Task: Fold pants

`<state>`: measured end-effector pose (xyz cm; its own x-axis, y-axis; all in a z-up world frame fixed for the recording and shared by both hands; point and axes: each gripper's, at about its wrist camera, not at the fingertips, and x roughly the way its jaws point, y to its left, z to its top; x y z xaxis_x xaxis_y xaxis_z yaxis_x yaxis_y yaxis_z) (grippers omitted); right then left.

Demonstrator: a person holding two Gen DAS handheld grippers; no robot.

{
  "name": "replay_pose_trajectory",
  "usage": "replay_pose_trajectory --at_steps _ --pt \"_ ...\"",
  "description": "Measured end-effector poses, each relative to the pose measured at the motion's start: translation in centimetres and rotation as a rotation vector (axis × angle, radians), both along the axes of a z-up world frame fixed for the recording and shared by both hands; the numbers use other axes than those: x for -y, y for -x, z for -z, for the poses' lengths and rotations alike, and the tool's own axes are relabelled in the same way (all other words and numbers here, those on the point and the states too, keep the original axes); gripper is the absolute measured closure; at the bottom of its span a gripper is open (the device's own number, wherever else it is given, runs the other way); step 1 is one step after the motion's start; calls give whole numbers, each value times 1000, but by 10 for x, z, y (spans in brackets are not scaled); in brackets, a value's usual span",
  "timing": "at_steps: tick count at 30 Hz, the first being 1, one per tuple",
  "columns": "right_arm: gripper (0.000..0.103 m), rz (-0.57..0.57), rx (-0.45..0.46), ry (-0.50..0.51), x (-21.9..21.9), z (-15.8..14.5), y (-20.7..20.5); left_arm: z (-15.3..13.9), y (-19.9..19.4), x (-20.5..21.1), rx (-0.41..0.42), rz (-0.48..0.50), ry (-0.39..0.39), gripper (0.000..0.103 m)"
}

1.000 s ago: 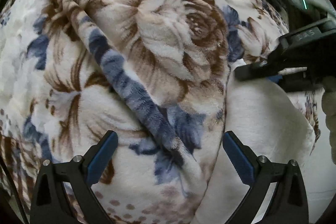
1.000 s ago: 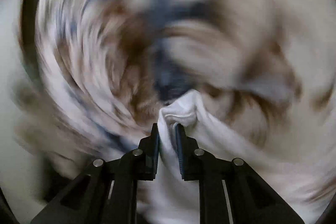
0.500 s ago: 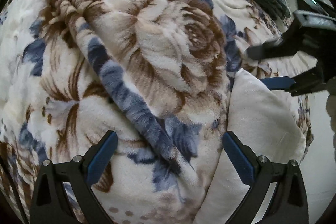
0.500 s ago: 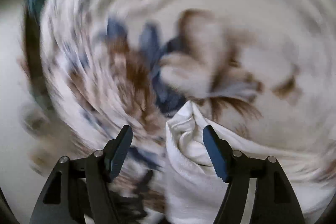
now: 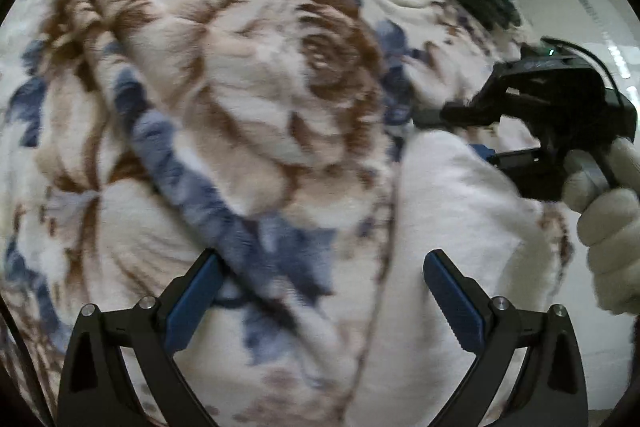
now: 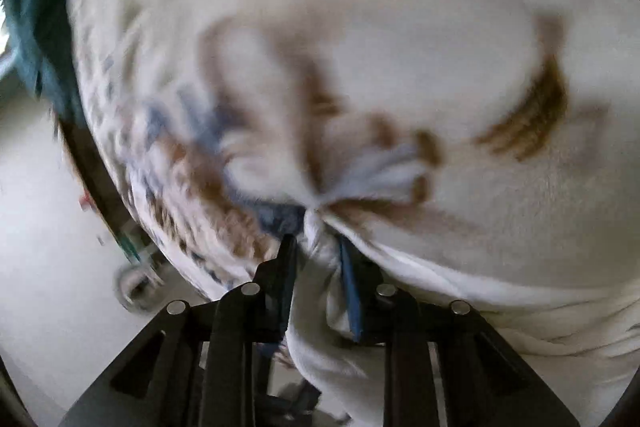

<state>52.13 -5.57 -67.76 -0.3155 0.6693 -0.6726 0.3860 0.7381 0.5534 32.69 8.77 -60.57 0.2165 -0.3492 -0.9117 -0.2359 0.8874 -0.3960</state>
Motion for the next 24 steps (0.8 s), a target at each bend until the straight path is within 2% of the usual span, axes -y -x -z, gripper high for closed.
replay_pose_trajectory --at_steps 1,2,3,4,6,8,10,12,13,16,18,20,24 --pt "43 -30 45 1 -3 -12 -2 -3 -3 1 -1 3 15 0" --pt "32 -65 131 3 8 -34 -5 -6 -5 0 -1 8 40 0" --pt "14 -94 220 14 12 -59 -6 -10 -6 -1 3 4 72 0" --pt "10 -121 295 31 18 -81 -5 -14 -6 -2 6 -3 108 0" --pt "9 -153 425 95 45 -124 3 -17 -6 0 5 -6 165 0" --pt "4 -155 557 182 88 -154 25 -24 -8 14 -9 10 196 1" --pt "3 -163 630 273 136 -165 58 -23 -10 30 -23 48 213 1" --pt "3 -160 598 316 187 -149 88 -24 -9 49 -36 89 209 1" --pt "3 -129 545 332 211 -134 104 -23 -7 57 -44 113 201 1" --pt "3 -27 423 287 248 -87 139 -13 -7 72 -75 169 174 1" --pt "3 46 373 171 259 -47 160 -2 -6 80 -95 194 161 1" --pt "1 71 336 71 261 -13 170 8 -5 86 -110 217 153 1" --pt "0 112 359 -79 262 15 169 18 -6 87 -108 238 167 0"
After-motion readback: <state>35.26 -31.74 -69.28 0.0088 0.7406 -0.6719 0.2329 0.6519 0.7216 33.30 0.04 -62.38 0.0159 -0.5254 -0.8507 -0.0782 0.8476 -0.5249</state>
